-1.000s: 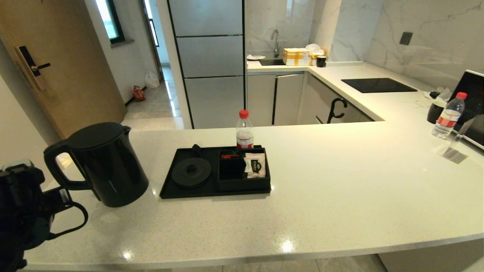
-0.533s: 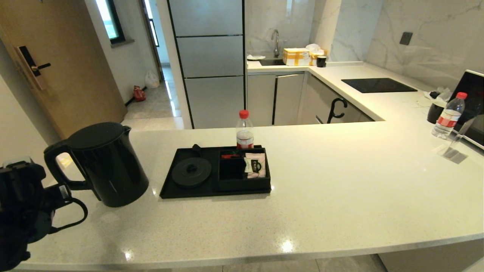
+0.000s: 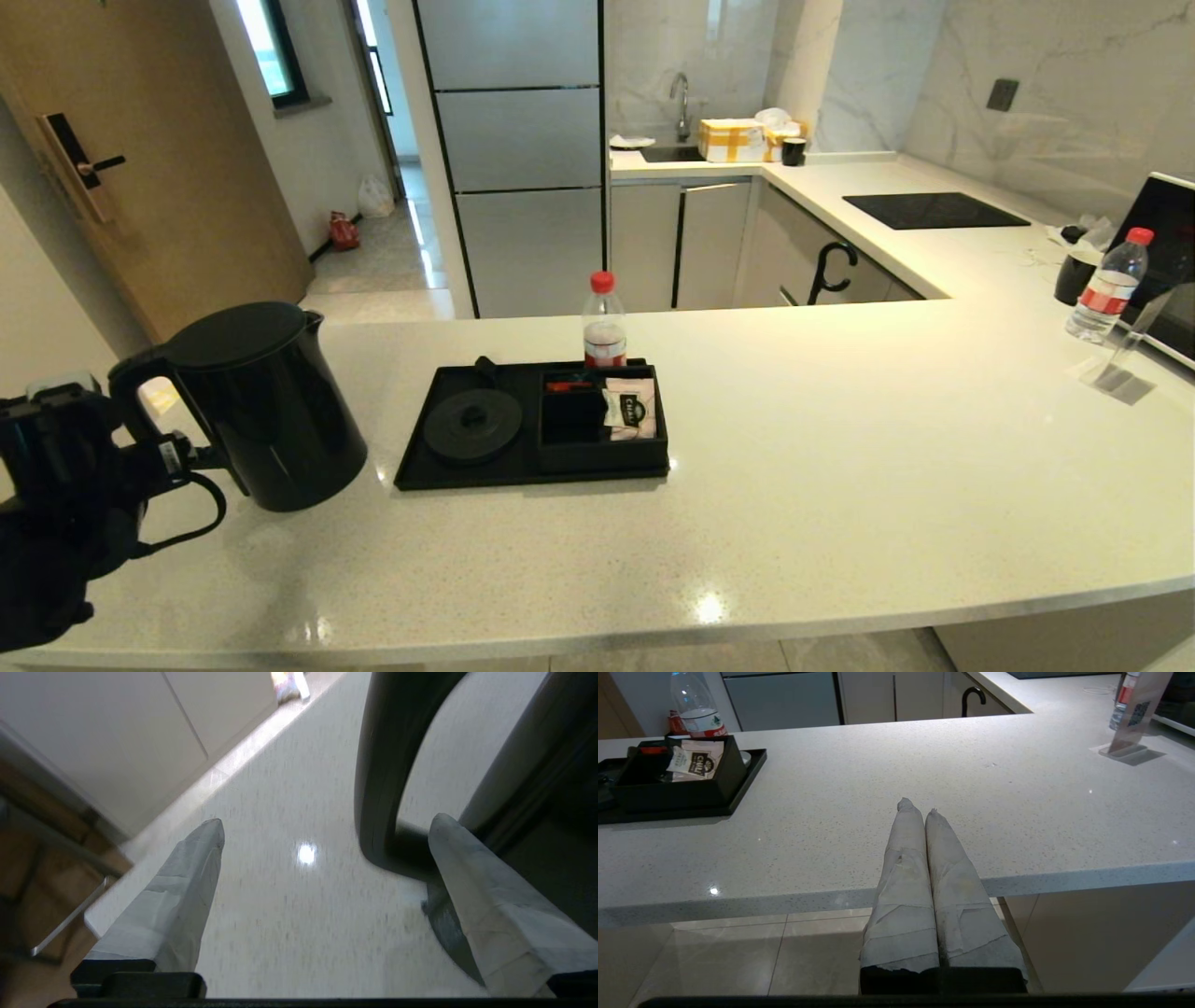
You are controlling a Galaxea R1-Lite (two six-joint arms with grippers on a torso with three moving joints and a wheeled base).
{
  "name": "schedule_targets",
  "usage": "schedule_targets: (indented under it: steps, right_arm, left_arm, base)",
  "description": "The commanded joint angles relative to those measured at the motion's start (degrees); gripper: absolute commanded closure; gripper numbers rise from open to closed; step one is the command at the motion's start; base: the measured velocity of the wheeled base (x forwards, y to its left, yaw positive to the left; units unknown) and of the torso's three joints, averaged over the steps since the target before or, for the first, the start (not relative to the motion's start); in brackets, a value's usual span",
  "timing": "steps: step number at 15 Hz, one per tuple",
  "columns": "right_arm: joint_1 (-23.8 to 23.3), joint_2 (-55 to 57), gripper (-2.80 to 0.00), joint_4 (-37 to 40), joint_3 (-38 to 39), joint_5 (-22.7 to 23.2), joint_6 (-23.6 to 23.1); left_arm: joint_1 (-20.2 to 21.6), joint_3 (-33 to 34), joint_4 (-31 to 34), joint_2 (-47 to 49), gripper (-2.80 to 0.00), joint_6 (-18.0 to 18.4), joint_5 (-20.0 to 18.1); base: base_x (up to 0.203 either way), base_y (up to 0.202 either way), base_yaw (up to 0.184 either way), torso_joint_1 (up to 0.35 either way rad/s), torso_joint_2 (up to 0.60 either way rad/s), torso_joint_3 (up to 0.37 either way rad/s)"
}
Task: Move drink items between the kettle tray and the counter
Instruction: Return the kettle to its original position
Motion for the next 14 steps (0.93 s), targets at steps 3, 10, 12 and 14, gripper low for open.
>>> schedule_targets:
  steps: [3, 10, 12, 14]
  right_arm:
    - [0.01, 0.07, 0.00, -0.06, 1.85, 0.01, -0.05]
    - [0.01, 0.07, 0.00, -0.06, 1.85, 0.01, -0.05]
    - [0.01, 0.07, 0.00, -0.06, 1.85, 0.01, -0.05]
    - [0.01, 0.07, 0.00, -0.06, 1.85, 0.01, -0.05]
  left_arm:
    - [2.37, -0.88, -10.33, 4.85, -2.80, 3.87, -2.77]
    - [6.23, -4.31, -15.40, 12.37, -2.80, 6.00, -8.70]
    - [6.44, -5.64, -15.41, 13.28, -2.80, 6.07, -10.89]
    - [6.44, -7.03, -15.40, 14.05, -2.80, 6.07, -11.69]
  base:
    - [0.000, 0.000, 0.000, 0.000, 0.00, 0.000]
    - [0.000, 0.000, 0.000, 0.000, 0.00, 0.000]
    - [0.000, 0.000, 0.000, 0.000, 0.00, 0.000]
    - [0.000, 0.000, 0.000, 0.000, 0.00, 0.000]
